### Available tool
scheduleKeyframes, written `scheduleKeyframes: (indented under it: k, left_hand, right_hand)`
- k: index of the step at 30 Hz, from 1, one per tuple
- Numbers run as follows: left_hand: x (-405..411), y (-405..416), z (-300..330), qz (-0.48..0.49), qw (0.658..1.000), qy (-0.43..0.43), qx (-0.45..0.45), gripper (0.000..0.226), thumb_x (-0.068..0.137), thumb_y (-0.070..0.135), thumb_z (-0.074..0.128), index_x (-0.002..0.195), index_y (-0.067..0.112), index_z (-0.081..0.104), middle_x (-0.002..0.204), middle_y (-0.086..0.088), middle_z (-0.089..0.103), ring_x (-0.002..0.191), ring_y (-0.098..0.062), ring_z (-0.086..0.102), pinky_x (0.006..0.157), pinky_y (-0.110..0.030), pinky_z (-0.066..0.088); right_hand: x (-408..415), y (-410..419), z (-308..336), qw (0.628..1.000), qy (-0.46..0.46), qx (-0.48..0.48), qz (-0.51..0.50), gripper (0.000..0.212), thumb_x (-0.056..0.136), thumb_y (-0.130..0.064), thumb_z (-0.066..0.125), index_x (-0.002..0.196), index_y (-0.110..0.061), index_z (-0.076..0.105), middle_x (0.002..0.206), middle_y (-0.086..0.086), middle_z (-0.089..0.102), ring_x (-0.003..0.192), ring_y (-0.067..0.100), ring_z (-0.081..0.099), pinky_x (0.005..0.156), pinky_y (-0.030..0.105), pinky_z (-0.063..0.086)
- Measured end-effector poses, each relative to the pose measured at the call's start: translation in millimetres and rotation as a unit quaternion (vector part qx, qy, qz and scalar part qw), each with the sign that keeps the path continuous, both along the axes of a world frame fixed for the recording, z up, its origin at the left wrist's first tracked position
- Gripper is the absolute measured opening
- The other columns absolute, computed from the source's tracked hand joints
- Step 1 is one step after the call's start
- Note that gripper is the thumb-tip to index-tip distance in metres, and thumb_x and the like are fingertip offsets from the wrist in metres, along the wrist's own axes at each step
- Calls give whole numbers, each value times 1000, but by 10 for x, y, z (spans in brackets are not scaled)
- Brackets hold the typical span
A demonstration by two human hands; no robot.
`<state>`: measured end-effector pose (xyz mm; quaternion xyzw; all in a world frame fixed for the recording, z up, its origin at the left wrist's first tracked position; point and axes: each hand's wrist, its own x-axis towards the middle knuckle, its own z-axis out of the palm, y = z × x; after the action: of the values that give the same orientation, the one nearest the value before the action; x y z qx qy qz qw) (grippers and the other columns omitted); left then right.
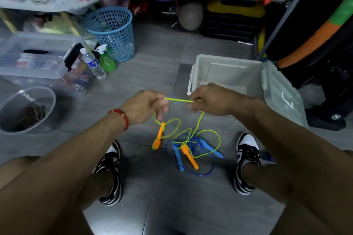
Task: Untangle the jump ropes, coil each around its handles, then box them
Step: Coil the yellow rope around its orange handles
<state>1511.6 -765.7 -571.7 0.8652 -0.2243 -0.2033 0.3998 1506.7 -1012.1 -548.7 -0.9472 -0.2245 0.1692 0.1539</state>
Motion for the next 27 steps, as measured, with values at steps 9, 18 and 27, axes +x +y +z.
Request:
scheduleKeyframes:
  k: [9,18,27]
  left_hand:
    - [351,776,-69,326,898,-153,252,9,82,23,57,75,28,61,95,-7,71,90,-35,68,79,-44,56]
    - [323,650,-133,124,881,-18,457,46,97,29,60,139,11,54,143,-18,53,130,-34,51,110,-35,39]
    - [-140,-431,-81,-19,998,34,-53,47,91,46,63,130,21,58,101,5,73,102,-10,67,91,-31,52]
  right_hand:
    - [209,-690,-590,981,139,-126,-45,23,96,-6,53,89,-20,68,108,15,71,97,27,65,84,30,47]
    - [271,-647,238,983,-55,142,-101,13,94,-28,65,83,-26,72,61,-9,63,55,2,59,58,14,43]
    - [80,-88,110,989,-117,84,30,19,97,-36,60,92,-21,71,73,-8,58,71,10,45,69,26,35]
